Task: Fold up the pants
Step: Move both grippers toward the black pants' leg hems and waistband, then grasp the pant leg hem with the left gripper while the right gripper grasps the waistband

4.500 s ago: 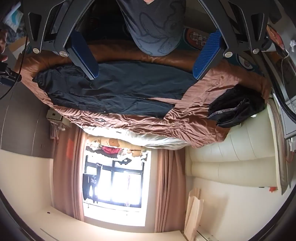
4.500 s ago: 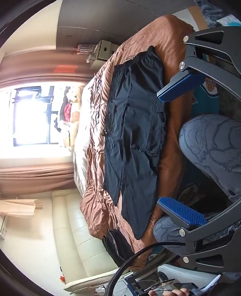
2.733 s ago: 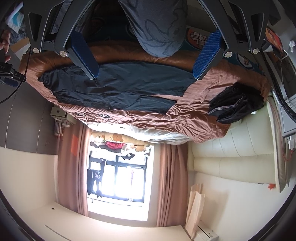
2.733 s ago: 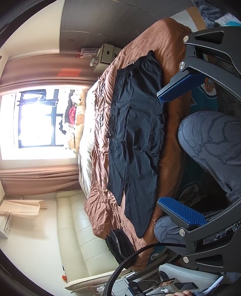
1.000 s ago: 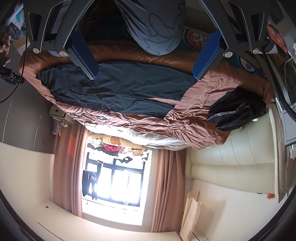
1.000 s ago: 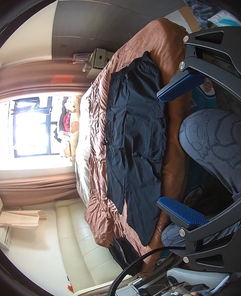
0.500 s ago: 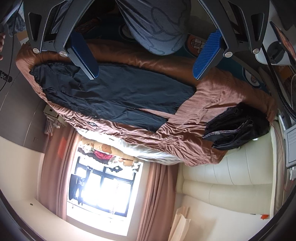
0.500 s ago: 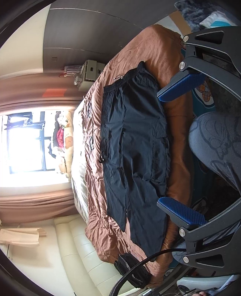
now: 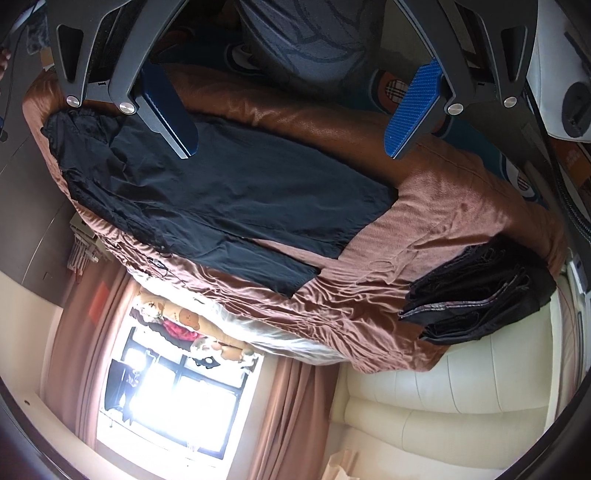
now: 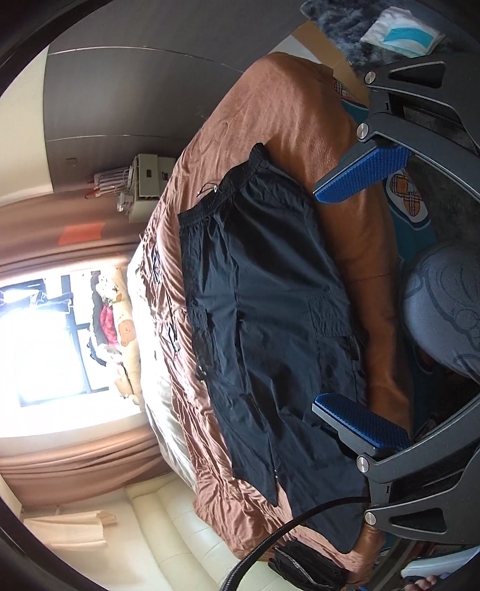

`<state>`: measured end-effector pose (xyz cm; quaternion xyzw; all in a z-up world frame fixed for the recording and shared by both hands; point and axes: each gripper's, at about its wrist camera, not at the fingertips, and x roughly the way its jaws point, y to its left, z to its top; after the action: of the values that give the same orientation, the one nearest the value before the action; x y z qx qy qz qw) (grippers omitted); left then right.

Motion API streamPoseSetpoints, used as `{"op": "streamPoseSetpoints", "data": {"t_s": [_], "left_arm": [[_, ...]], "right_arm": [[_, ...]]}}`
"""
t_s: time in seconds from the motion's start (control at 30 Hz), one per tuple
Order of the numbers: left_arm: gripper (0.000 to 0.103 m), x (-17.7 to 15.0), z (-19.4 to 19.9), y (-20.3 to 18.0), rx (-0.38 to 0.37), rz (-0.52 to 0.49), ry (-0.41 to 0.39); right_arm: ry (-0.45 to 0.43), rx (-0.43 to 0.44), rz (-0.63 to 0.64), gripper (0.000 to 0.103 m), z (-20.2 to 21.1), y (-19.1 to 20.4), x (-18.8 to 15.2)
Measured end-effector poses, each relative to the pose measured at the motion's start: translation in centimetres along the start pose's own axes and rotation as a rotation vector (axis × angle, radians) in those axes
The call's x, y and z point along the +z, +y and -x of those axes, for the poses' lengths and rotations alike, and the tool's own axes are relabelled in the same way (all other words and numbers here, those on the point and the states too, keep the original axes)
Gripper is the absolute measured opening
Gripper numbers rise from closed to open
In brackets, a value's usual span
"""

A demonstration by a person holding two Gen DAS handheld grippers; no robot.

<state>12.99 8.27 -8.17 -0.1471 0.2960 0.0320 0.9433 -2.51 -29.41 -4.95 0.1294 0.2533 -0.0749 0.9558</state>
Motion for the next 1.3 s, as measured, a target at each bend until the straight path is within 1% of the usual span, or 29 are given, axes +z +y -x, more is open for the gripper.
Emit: {"op": "streamPoseSetpoints", "data": {"t_s": [0.07, 0.13, 0.2, 0.33, 0.43, 0.47, 0.6, 0.63, 0.7, 0.83, 0.93, 1.03, 1.1, 1.3], "left_arm": [[0.098, 0.2, -1.1, 0.5, 0.005, 0.023, 0.019], [0.090, 0.3, -2.3, 1.0, 0.014, 0.045, 0.042], [0.086, 0.5, -3.6, 1.4, 0.012, 0.068, 0.072], [0.079, 0.5, -5.8, 2.4, 0.025, 0.107, 0.117], [0.073, 0.6, -7.5, 3.1, 0.020, 0.142, 0.152], [0.072, 0.6, -8.1, 3.3, 0.020, 0.153, 0.162], [0.062, 0.6, -10.4, 4.1, 0.029, 0.193, 0.201], [0.062, 0.6, -10.9, 4.3, 0.030, 0.203, 0.211], [0.060, 0.5, -12.0, 4.8, 0.034, 0.225, 0.225], [0.054, 0.3, -14.0, 5.7, 0.064, 0.261, 0.257], [0.051, 0.1, -14.8, 6.2, 0.073, 0.287, 0.261], [0.050, 0.5, -15.3, 6.2, 0.085, 0.281, 0.250], [0.049, 0.7, -15.5, 6.3, 0.089, 0.282, 0.245], [0.036, 1.5, -16.6, 7.2, 0.108, 0.297, 0.232]], "right_arm": [[0.003, -0.023, -0.001, 0.103, -0.7, -0.3, 0.2], [0.006, -0.032, -0.014, 0.103, -1.4, -0.7, 0.4], [0.011, -0.041, -0.027, 0.103, -2.2, -1.3, 0.6], [0.011, -0.024, -0.069, 0.103, -3.3, -2.2, 0.9], [0.013, -0.041, -0.075, 0.103, -4.2, -3.0, 1.2], [0.016, -0.048, -0.079, 0.102, -4.6, -3.1, 1.3], [0.043, -0.060, -0.104, 0.091, -6.2, -4.4, 1.4], [0.047, -0.061, -0.113, 0.090, -6.5, -4.7, 1.4], [0.060, -0.062, -0.132, 0.089, -7.1, -5.4, 1.5], [0.085, -0.076, -0.175, 0.089, -8.6, -6.9, 1.7], [0.098, -0.081, -0.232, 0.089, -9.8, -8.6, 1.8], [0.117, -0.082, -0.292, 0.089, -11.2, -10.5, 1.8], [0.129, -0.066, -0.329, 0.088, -12.1, -11.6, 1.6], [0.162, -0.008, -0.405, 0.079, -15.7, -14.1, 1.8]]}}
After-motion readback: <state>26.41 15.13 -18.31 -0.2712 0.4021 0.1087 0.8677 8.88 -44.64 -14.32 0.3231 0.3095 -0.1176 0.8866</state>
